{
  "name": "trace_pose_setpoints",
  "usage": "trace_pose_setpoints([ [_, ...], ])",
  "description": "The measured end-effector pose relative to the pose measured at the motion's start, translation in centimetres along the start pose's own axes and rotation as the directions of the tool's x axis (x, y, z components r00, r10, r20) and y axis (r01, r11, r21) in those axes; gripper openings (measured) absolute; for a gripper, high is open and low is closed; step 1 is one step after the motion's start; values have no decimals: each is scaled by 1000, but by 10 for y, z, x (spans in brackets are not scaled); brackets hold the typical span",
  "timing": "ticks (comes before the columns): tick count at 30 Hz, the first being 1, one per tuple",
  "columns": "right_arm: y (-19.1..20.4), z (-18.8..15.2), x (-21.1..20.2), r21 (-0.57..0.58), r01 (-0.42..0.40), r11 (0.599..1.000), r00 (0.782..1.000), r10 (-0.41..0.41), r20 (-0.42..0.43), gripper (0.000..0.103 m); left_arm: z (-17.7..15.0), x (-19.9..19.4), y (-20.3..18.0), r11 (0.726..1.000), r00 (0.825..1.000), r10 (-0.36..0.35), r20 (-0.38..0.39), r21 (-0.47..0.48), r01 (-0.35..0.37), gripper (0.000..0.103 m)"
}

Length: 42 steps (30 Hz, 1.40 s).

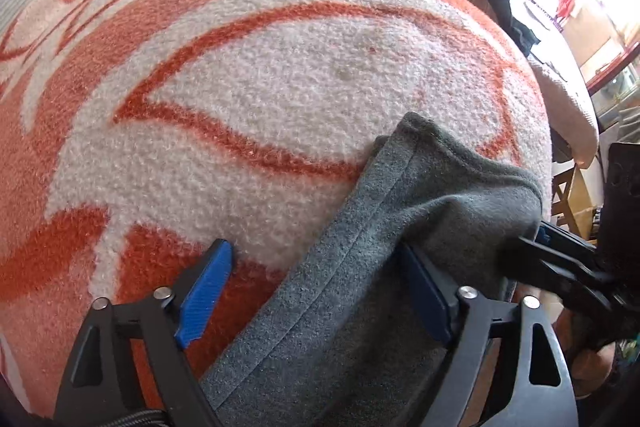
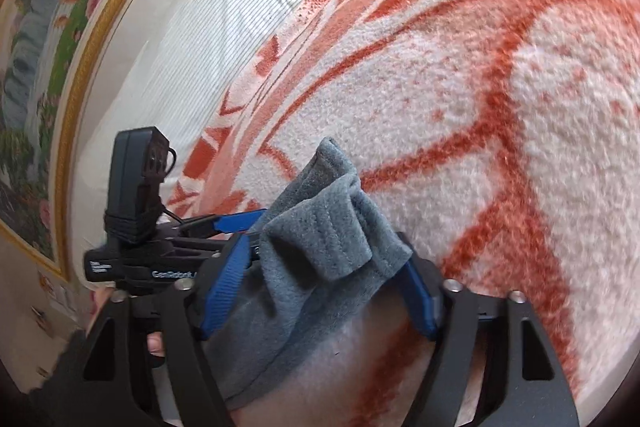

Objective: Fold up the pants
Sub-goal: 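Grasp the grey pants edge with the left gripper while the right gripper grasps beside it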

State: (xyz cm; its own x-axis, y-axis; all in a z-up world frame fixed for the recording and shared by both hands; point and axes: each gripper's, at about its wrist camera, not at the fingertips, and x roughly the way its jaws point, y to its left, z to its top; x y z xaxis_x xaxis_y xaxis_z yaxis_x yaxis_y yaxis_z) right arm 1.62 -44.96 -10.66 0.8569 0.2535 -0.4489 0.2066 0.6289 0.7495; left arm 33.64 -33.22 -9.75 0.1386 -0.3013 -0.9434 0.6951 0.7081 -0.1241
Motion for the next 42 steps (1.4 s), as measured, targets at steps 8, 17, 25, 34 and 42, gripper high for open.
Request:
trace_pose_setpoints([
  [8, 7, 2, -10, 10, -147, 989, 989, 146, 17, 21, -14, -27, -13, 995, 991, -96, 96, 43, 93, 14],
  [17, 92, -1, -24, -142, -321, 936, 947, 320, -36, 20, -57, -111, 15, 980, 940, -168, 298, -53, 192, 13],
  [25, 176, -34, -11, -250, -445, 860, 894, 412, -176, 20, -130, -172, 59, 951, 892, -150, 426, -184, 248, 13],
  [34, 240, -96, 38, -255, -551, 794, 814, 445, -373, 19, -227, -198, 103, 898, 854, -82, 513, -333, 286, 10],
  [42, 255, -155, 86, -251, -556, 792, 768, 374, -520, 19, -313, -175, 137, 804, 850, -38, 526, -489, 339, 10],
])
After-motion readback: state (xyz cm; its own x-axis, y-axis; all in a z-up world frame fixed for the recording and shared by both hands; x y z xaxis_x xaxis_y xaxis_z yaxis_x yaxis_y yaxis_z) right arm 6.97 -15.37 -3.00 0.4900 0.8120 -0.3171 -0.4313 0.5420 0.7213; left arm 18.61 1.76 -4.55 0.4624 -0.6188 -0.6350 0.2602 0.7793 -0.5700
